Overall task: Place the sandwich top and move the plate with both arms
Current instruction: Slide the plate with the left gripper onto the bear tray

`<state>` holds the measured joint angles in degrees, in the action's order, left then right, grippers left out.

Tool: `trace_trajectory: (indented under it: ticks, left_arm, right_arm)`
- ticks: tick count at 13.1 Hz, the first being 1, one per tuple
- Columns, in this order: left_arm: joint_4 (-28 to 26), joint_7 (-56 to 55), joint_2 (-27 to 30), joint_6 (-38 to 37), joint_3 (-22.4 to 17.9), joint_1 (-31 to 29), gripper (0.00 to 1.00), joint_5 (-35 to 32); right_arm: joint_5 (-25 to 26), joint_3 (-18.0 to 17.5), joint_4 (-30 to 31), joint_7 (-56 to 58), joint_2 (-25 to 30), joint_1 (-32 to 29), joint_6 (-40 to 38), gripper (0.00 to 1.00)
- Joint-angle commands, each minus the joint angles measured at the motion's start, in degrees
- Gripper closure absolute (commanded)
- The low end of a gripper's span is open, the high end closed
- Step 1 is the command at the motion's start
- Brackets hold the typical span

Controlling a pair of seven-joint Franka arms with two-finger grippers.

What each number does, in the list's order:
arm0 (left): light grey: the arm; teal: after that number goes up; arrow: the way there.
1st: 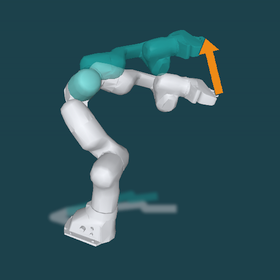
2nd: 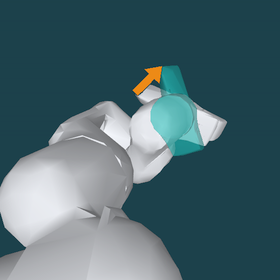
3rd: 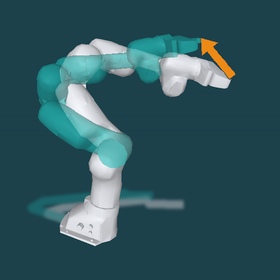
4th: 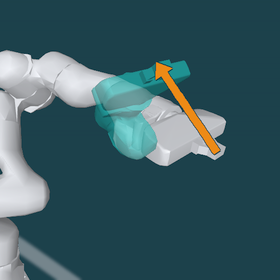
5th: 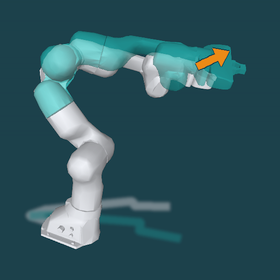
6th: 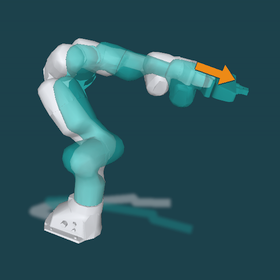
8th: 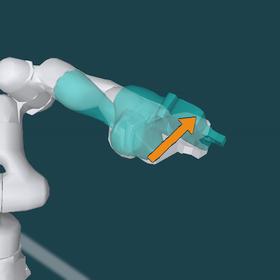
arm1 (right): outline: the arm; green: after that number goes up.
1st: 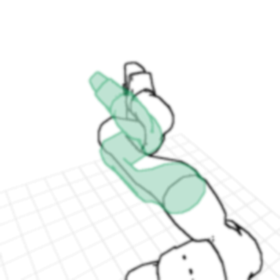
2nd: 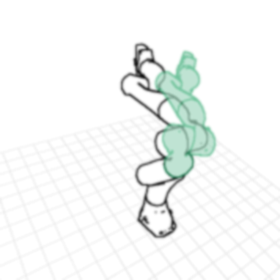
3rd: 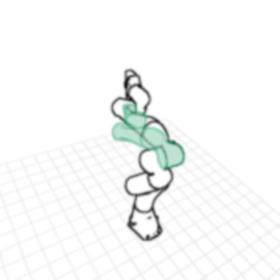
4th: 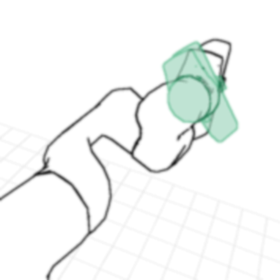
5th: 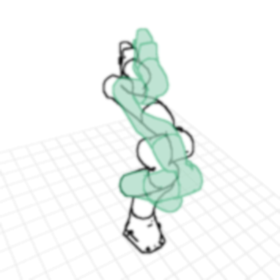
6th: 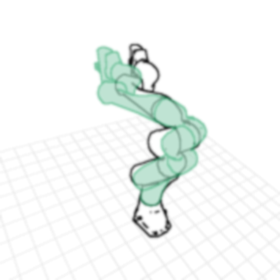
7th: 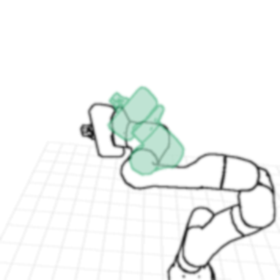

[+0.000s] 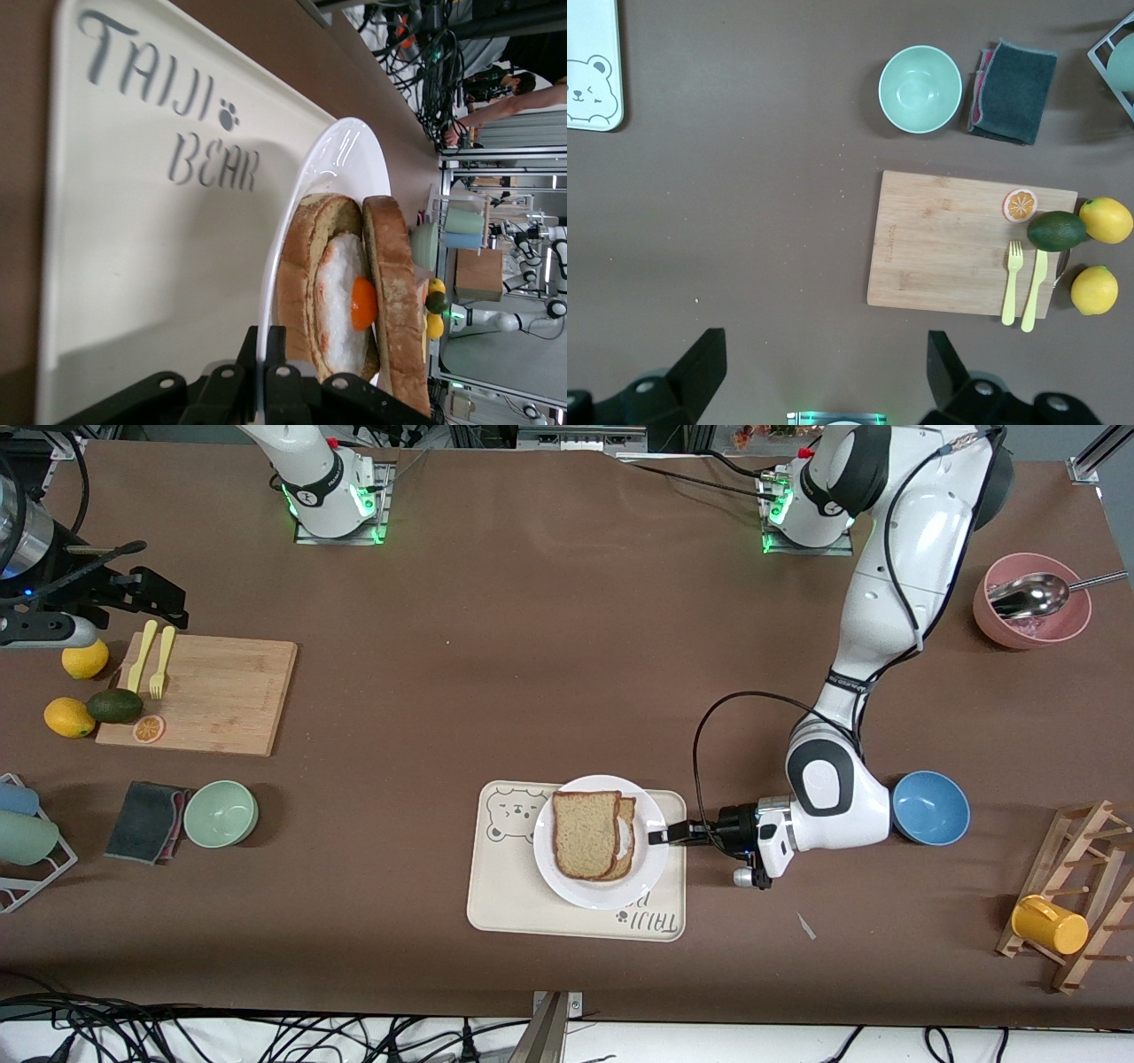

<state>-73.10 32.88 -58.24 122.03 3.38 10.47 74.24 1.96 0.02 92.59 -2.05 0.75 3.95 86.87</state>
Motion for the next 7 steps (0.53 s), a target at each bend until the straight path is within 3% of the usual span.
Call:
trace_trajectory:
  ticks: [1, 7]
  left_arm:
    - [4.10, -0.10, -2.49, 0.92, -0.13, 0.34, 1.00, 1.52]
    - [4.98, 0.26, -4.43, 2.60, -0.13, 1.74, 1.00, 1.52]
  right_arm:
    - [-0.47, -0.02, 0.58, 0.38, 0.83, -0.26, 0.49, 0.00]
    - [-0.55, -0.02, 0.40, 0.38, 0.83, -0.26, 0.49, 0.00]
